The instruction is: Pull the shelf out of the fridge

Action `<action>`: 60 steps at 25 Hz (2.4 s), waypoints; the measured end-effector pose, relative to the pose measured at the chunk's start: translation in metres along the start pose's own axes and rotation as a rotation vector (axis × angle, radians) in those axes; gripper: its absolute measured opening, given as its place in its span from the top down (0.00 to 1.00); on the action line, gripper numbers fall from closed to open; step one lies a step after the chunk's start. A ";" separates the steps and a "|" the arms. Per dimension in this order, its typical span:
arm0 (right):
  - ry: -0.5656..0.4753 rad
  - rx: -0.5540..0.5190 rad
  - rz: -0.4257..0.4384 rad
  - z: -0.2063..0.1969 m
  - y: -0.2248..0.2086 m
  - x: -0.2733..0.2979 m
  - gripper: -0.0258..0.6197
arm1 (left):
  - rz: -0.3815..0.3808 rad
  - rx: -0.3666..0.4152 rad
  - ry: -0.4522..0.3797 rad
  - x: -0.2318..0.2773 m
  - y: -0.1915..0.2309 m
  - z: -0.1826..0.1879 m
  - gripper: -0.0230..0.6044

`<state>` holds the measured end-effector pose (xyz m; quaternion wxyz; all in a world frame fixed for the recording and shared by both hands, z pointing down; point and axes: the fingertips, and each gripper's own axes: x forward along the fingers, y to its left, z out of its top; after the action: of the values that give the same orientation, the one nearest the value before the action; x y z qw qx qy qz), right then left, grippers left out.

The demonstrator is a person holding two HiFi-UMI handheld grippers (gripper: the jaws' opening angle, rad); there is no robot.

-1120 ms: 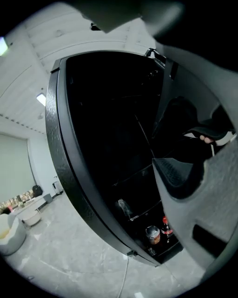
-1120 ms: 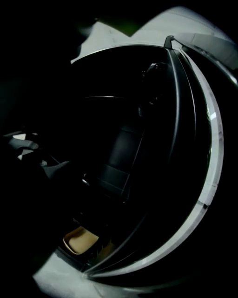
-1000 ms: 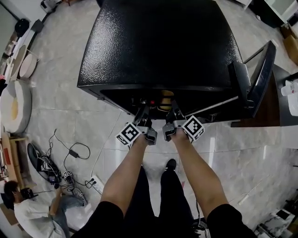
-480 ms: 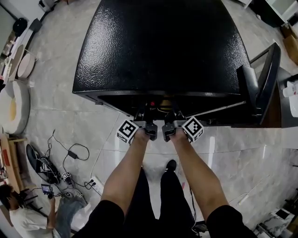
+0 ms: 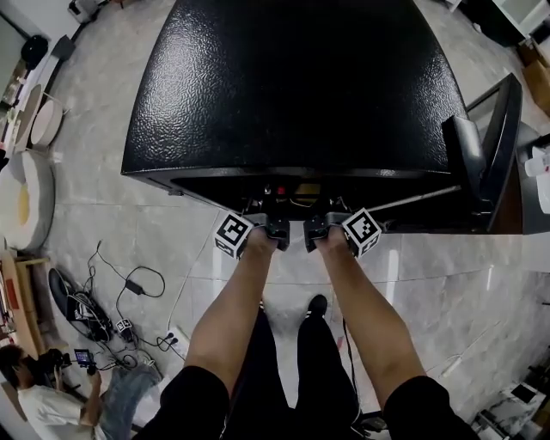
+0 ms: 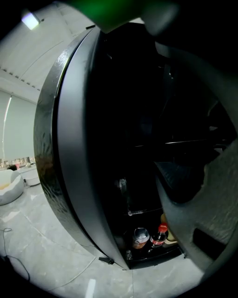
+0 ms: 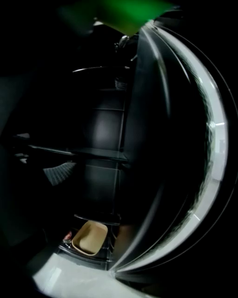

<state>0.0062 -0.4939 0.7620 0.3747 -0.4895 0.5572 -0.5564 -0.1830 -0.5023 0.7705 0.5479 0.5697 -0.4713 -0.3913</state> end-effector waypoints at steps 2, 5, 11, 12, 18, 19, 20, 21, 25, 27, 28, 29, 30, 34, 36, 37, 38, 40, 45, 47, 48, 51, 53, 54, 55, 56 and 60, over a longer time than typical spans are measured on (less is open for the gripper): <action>-0.023 0.011 -0.005 0.002 -0.002 0.003 0.78 | -0.007 -0.013 -0.007 0.004 -0.001 0.001 0.69; -0.035 0.017 -0.008 0.001 -0.006 0.007 0.79 | -0.009 -0.021 -0.006 0.009 -0.001 -0.001 0.70; -0.058 0.016 0.021 0.006 -0.002 0.011 0.89 | -0.028 -0.032 -0.036 0.012 -0.003 0.003 0.85; -0.059 0.025 0.021 0.005 -0.001 0.011 0.89 | -0.035 -0.035 -0.039 0.012 -0.005 0.003 0.88; -0.055 0.040 0.011 0.006 0.002 0.005 0.90 | -0.053 -0.072 -0.035 0.009 -0.006 -0.002 0.91; -0.053 0.036 0.012 0.005 0.001 0.003 0.90 | -0.057 -0.077 -0.035 0.007 -0.006 -0.002 0.91; -0.051 0.033 0.013 0.005 0.001 0.002 0.90 | -0.062 -0.081 -0.038 0.005 -0.007 -0.001 0.91; -0.050 0.034 0.015 0.004 0.002 0.001 0.90 | -0.067 -0.086 -0.042 0.003 -0.008 -0.001 0.91; -0.056 0.043 0.025 0.004 0.009 -0.007 0.90 | -0.087 -0.101 -0.046 -0.002 -0.015 -0.003 0.91; -0.054 0.035 0.026 0.006 0.010 -0.011 0.90 | -0.096 -0.113 -0.049 -0.006 -0.019 -0.006 0.91; -0.050 0.031 0.026 0.006 0.010 -0.014 0.90 | -0.097 -0.116 -0.052 -0.009 -0.020 -0.007 0.91; -0.046 0.028 0.025 0.004 0.009 -0.018 0.90 | -0.098 -0.119 -0.054 -0.014 -0.020 -0.007 0.91; -0.043 0.027 0.023 0.001 0.008 -0.023 0.90 | -0.098 -0.119 -0.056 -0.020 -0.019 -0.008 0.91; -0.039 0.036 0.012 -0.002 0.007 -0.039 0.90 | -0.090 -0.110 -0.049 -0.034 -0.018 -0.012 0.91; -0.041 0.049 0.003 -0.002 0.011 -0.045 0.90 | -0.088 -0.106 -0.048 -0.038 -0.021 -0.015 0.91; -0.042 0.049 -0.001 -0.002 0.012 -0.047 0.90 | -0.089 -0.106 -0.050 -0.040 -0.023 -0.015 0.91; -0.040 0.048 -0.004 -0.002 0.012 -0.049 0.90 | -0.090 -0.106 -0.052 -0.043 -0.025 -0.015 0.91; -0.037 0.047 -0.008 -0.003 0.013 -0.052 0.90 | -0.089 -0.106 -0.056 -0.046 -0.028 -0.015 0.91; -0.031 0.065 -0.022 -0.008 0.020 -0.069 0.90 | -0.063 -0.112 -0.058 -0.063 -0.034 -0.018 0.91; -0.019 0.071 -0.031 -0.011 0.022 -0.078 0.90 | -0.054 -0.117 -0.065 -0.074 -0.036 -0.020 0.91; -0.012 0.071 -0.032 -0.012 0.023 -0.083 0.90 | -0.051 -0.120 -0.070 -0.078 -0.036 -0.021 0.91; 0.007 0.059 -0.023 -0.011 0.022 -0.092 0.90 | -0.051 -0.128 -0.080 -0.090 -0.038 -0.025 0.91; 0.016 0.051 -0.012 -0.012 0.025 -0.097 0.90 | -0.060 -0.131 -0.092 -0.097 -0.042 -0.026 0.91; 0.020 0.049 -0.005 -0.013 0.028 -0.100 0.90 | -0.069 -0.130 -0.099 -0.101 -0.045 -0.026 0.91; 0.023 0.047 0.004 -0.013 0.031 -0.103 0.90 | -0.080 -0.127 -0.104 -0.104 -0.049 -0.027 0.91; 0.025 0.045 0.013 -0.013 0.034 -0.106 0.90 | -0.091 -0.122 -0.108 -0.107 -0.053 -0.027 0.91; 0.037 0.044 0.034 -0.016 0.045 -0.118 0.90 | -0.107 -0.119 -0.115 -0.121 -0.063 -0.029 0.91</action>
<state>0.0133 -0.3806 0.7046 0.3846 -0.4612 0.5599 -0.5709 -0.1786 -0.3807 0.7017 0.5314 0.5371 -0.4466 -0.4793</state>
